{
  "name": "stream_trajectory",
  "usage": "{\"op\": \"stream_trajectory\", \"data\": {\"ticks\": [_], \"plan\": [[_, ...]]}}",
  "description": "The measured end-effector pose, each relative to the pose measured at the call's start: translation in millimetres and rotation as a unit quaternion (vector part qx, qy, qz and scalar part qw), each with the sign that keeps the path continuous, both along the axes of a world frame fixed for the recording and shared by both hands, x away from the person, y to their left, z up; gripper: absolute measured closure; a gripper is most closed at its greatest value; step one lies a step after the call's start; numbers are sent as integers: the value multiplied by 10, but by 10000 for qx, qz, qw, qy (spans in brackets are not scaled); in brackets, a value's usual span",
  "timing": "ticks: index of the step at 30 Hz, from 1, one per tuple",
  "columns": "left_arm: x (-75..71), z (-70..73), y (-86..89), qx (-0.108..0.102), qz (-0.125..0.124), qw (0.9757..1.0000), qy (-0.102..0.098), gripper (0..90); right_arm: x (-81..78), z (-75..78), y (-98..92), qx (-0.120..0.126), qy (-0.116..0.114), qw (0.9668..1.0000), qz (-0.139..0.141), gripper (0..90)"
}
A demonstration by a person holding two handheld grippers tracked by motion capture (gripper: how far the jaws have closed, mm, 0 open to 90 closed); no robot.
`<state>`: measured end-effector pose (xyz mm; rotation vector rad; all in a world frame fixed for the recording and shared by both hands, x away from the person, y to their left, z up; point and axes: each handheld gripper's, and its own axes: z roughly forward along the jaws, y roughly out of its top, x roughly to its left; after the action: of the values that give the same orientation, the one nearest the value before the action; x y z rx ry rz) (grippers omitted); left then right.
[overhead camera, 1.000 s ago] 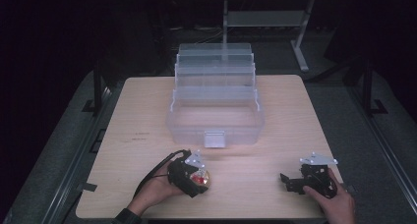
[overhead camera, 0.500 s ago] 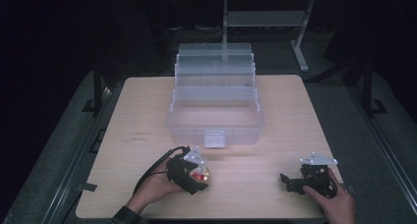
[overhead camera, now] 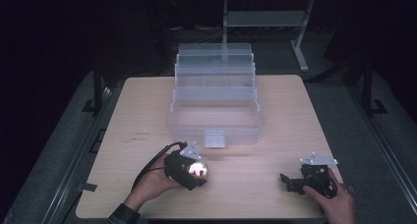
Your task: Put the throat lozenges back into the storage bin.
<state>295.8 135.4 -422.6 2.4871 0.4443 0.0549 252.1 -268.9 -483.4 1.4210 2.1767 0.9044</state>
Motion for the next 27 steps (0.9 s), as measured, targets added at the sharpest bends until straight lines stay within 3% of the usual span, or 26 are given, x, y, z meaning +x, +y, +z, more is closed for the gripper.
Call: {"op": "stream_trajectory", "data": {"ticks": [27], "plan": [[69, 153, 37, -167, 68, 9998, 34, 196, 0, 0, 0, 0, 0, 10000, 0, 0]]}}
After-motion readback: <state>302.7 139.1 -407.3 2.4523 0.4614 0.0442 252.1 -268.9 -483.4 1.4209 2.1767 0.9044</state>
